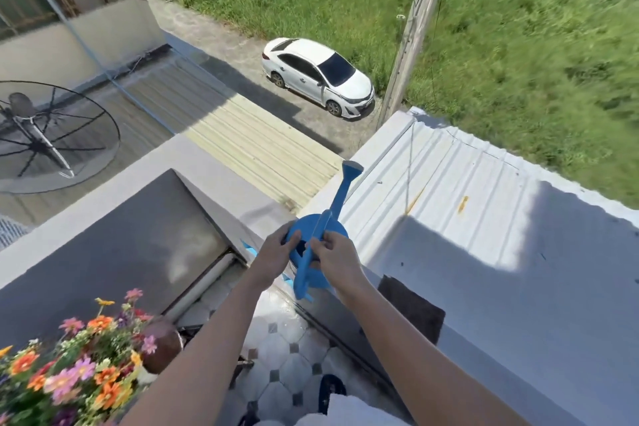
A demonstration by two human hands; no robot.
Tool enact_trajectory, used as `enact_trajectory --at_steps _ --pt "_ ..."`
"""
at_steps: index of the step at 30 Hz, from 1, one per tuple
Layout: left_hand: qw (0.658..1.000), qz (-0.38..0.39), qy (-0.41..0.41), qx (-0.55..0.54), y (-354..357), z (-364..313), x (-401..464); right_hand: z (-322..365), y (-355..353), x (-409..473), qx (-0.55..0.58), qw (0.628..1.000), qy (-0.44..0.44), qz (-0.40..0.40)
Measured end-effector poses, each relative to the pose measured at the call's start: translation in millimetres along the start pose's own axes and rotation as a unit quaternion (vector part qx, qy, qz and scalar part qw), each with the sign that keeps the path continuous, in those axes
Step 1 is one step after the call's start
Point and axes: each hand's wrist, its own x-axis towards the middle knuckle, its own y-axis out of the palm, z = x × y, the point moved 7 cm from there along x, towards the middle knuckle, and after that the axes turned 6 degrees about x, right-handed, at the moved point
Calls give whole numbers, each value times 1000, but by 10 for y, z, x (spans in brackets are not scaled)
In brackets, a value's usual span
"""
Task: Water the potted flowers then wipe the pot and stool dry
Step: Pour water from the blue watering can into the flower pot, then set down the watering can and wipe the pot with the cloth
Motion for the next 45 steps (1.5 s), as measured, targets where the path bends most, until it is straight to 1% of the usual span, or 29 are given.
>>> enact_trajectory --at_steps 4,5,7,8,10,12,14,16,18,19,20,21,23,25,26,28,29,31,33,34,35,37,39,41,42,44,45 --pt "999 6 -25 23 -15 -4 6 -30 -72 -59 6 1000 -13 -9" --pt "999 -10 -29 39 -34 -24 18 -40 -128 -73 9 1000 -13 -22" --pt "991 -84 -20 106 -117 -206 -11 -30 -313 -107 12 997 -28 -74" --pt "982 -131 0 137 -150 -366 -44 -14 -441 -129 9 993 -45 -108" --pt "962 -198 84 165 -105 -783 -166 6 -725 -183 1 983 -79 -168" --pt "947 -217 165 168 85 -1161 -314 -40 -991 -210 -16 976 -86 -202" --pt "946 -186 211 164 435 -1353 -392 -183 -1244 -199 -56 971 -71 -221" --pt "958 -103 204 173 915 -1279 -370 -384 -1496 -215 -118 962 -57 -241" --pt "969 -1 138 206 1405 -885 -269 -645 -1742 -262 -189 944 -39 -267" --pt "967 37 91 235 1599 -595 -220 -781 -1854 -288 -230 933 -24 -277" --pt "958 58 49 275 1736 -302 -189 -914 -1955 -312 -273 920 -2 -282" --pt "945 68 15 320 1829 -38 -177 -1029 -2046 -337 -314 906 26 -283" --pt "914 57 -20 401 1935 344 -219 -1218 -2189 -384 -376 882 81 -272" --pt "896 31 -11 443 2019 495 -299 -1389 -2269 -400 -406 871 121 -247" --pt "896 21 -4 444 2059 523 -329 -1477 -2293 -398 -416 867 138 -235" --pt "907 8 -8 420 2098 556 -335 -1580 -2312 -390 -428 863 146 -224" --pt "915 10 -21 403 2102 577 -316 -1576 -2309 -386 -426 865 130 -229" --pt "933 28 -52 356 2077 577 -332 -1507 -2275 -424 -423 869 84 -242" --pt "951 55 -60 299 2019 504 -412 -1438 -2205 -481 -424 871 63 -238" --pt "957 69 -56 275 1983 444 -464 -1418 -2175 -508 -411 879 58 -234" --pt "962 85 -51 254 1932 377 -529 -1395 -2142 -538 -372 897 49 -231" --pt "971 110 -37 210 1770 207 -691 -1365 -2048 -591 -226 950 22 -213" --pt "980 119 -28 157 1441 19 -925 -1272 -1789 -662 -100 981 4 -167" --pt "988 136 -30 64 1153 -131 -1132 -1193 -1515 -689 -6 994 2 -114" --pt "990 137 -37 3 971 -181 -1263 -1142 -1316 -710 40 996 -1 -74" --pt "983 124 -55 -126 636 -242 -1508 -1099 -879 -752 110 993 16 34" --pt "974 112 -64 -188 476 -254 -1622 -1094 -620 -796 128 986 35 105"
